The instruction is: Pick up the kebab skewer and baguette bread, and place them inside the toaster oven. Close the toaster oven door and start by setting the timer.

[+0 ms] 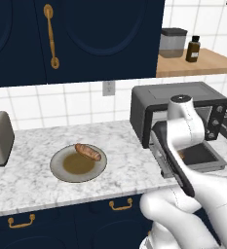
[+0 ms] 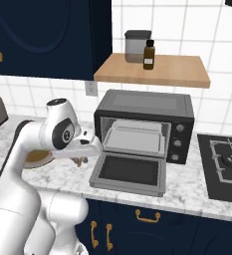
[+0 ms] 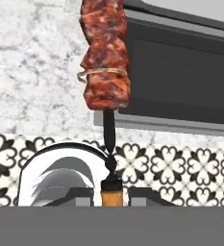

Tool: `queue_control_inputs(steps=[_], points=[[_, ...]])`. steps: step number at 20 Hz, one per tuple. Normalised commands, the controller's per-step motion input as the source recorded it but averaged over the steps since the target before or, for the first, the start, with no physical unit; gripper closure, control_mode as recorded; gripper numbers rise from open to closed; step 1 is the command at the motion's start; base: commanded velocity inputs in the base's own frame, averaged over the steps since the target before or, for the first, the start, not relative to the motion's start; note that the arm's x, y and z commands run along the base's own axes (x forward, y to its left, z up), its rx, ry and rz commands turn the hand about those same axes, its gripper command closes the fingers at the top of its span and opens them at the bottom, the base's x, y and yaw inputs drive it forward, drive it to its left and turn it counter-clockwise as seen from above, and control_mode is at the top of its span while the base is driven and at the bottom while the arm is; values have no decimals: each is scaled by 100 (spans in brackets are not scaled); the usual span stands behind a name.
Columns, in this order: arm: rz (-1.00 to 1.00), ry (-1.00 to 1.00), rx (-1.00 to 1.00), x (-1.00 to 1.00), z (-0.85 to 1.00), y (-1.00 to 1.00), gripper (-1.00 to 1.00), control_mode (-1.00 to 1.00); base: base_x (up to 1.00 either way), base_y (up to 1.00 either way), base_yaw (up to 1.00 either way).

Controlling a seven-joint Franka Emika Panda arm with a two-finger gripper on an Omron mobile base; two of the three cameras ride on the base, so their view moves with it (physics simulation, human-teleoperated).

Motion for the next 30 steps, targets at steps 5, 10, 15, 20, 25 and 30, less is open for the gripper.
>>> queue_control_inputs(steps=[5, 10, 15, 20, 25, 30], points=[[-9, 13, -12, 1, 6, -68, 100, -100, 0, 0, 0], [-1, -7, -1, 30, 0, -15, 100, -100, 0, 0, 0], [-6, -14, 2, 6, 0, -3, 100, -100, 0, 0, 0], [-3, -8, 1, 23, 0, -8, 100, -100, 0, 0, 0], [-1, 2, 0, 19, 0, -12, 100, -100, 0, 0, 0], [0, 7, 0, 6, 0, -16, 100, -100, 0, 0, 0]])
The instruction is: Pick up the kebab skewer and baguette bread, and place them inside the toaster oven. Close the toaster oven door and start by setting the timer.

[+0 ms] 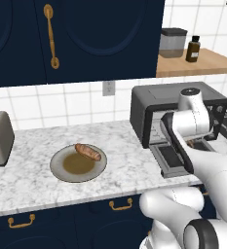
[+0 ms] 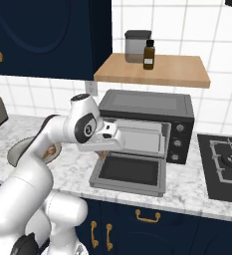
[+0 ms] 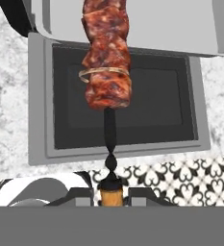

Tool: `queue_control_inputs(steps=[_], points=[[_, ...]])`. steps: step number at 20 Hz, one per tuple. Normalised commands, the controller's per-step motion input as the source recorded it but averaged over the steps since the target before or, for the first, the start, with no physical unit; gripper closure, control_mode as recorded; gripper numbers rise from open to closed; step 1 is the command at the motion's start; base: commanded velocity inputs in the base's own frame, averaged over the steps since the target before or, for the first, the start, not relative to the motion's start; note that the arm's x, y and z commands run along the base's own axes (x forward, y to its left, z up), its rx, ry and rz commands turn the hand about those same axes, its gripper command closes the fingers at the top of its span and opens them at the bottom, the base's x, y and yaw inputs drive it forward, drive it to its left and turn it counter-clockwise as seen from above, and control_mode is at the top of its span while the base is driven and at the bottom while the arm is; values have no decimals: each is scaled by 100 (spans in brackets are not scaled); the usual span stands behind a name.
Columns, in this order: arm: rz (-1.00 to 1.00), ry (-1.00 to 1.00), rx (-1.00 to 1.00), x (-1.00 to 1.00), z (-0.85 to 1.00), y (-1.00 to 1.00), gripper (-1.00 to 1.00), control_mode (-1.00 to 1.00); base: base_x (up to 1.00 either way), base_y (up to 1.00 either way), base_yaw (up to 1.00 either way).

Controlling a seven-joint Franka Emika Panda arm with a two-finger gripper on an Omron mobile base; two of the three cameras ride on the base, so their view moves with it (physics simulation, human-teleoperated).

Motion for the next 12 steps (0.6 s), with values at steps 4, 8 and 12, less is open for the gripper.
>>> queue_control_inputs(steps=[4, 8, 12], points=[[1, 0, 0, 25, 0, 0, 100, -100, 0, 0, 0], [1, -7, 0, 19, 0, 2, 100, -100, 0, 0, 0], [2, -14, 0, 26, 0, 0, 100, -100, 0, 0, 0]])
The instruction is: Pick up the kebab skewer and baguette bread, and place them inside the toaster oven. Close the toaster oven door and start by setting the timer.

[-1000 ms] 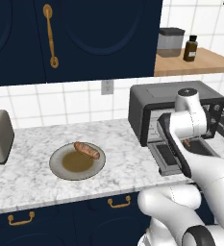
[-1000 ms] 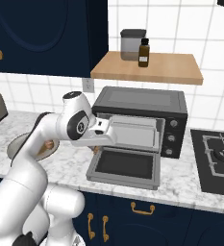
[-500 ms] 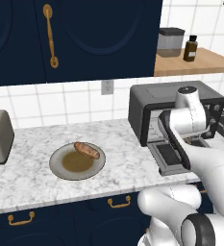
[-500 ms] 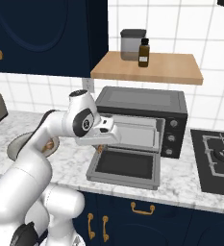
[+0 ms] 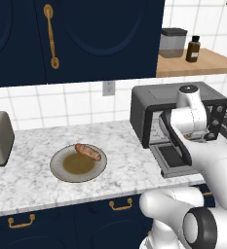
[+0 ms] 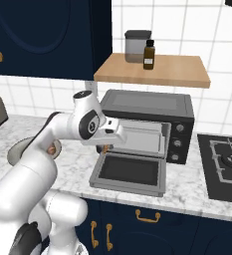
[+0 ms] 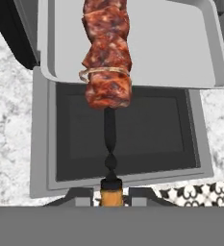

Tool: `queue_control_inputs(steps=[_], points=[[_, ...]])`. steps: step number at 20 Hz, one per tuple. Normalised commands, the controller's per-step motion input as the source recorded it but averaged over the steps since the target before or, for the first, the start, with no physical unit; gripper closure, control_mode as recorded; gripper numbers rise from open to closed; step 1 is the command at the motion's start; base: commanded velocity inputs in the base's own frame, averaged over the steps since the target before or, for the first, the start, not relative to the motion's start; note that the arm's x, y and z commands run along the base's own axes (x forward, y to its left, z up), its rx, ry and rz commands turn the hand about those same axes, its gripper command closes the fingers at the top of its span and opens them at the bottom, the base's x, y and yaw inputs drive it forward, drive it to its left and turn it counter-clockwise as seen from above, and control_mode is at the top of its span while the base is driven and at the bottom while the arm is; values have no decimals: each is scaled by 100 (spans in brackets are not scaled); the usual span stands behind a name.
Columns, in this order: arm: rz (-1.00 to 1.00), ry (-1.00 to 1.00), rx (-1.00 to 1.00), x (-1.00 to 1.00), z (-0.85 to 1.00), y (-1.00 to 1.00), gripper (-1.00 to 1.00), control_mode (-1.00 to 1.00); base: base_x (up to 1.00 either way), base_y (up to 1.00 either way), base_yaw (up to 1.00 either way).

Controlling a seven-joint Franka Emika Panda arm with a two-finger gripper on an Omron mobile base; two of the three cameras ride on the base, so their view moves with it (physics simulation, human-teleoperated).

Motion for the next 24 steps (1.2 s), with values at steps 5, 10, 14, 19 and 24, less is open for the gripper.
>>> queue_control_inputs(steps=[5, 10, 14, 19, 24], points=[[2, -4, 0, 36, 0, 8, 100, -100, 0, 0, 0], [2, 0, 0, 28, 0, 3, 100, -100, 0, 0, 0], [4, 0, 0, 28, 0, 0, 100, -100, 0, 0, 0], [4, -2, 0, 11, -12, 0, 100, -100, 0, 0, 0], [6, -11, 0, 19, -19, 0, 100, -100, 0, 0, 0]])
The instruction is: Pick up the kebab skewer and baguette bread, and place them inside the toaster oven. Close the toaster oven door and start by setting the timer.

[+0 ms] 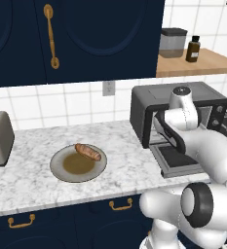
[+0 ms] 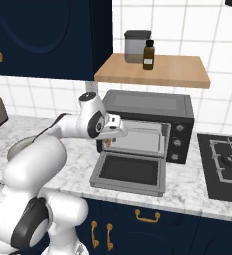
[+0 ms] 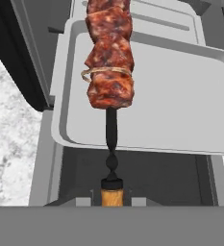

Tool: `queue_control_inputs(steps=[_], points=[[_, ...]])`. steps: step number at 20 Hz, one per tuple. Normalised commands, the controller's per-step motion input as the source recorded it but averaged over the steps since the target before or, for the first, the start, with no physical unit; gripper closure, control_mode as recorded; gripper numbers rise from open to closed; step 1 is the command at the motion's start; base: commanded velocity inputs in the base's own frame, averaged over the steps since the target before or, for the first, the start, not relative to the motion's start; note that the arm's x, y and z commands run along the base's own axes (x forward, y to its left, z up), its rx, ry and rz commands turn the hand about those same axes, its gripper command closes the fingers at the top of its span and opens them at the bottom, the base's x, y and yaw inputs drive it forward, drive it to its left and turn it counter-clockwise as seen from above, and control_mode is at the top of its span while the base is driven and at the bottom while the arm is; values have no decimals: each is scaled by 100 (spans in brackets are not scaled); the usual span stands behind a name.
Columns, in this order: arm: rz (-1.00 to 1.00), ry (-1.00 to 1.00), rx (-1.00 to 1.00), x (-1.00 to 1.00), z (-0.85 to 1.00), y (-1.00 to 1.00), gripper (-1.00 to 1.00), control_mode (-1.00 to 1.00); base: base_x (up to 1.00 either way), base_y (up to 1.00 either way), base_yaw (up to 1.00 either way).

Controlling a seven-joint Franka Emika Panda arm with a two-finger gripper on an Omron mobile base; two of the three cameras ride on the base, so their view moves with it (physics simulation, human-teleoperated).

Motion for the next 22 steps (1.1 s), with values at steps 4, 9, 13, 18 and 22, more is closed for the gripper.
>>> queue_control_inputs(steps=[4, 9, 13, 18, 22], points=[[5, -6, 0, 22, -19, 0, 100, -100, 0, 0, 0], [2, 0, 0, 19, -18, 0, 100, -100, 0, 0, 0], [2, 0, 0, 19, -1, -8, 100, -100, 0, 0, 0], [0, 0, 0, 17, -4, 0, 100, -100, 0, 0, 0], [0, 0, 0, 27, -8, 0, 100, -100, 0, 0, 0]])
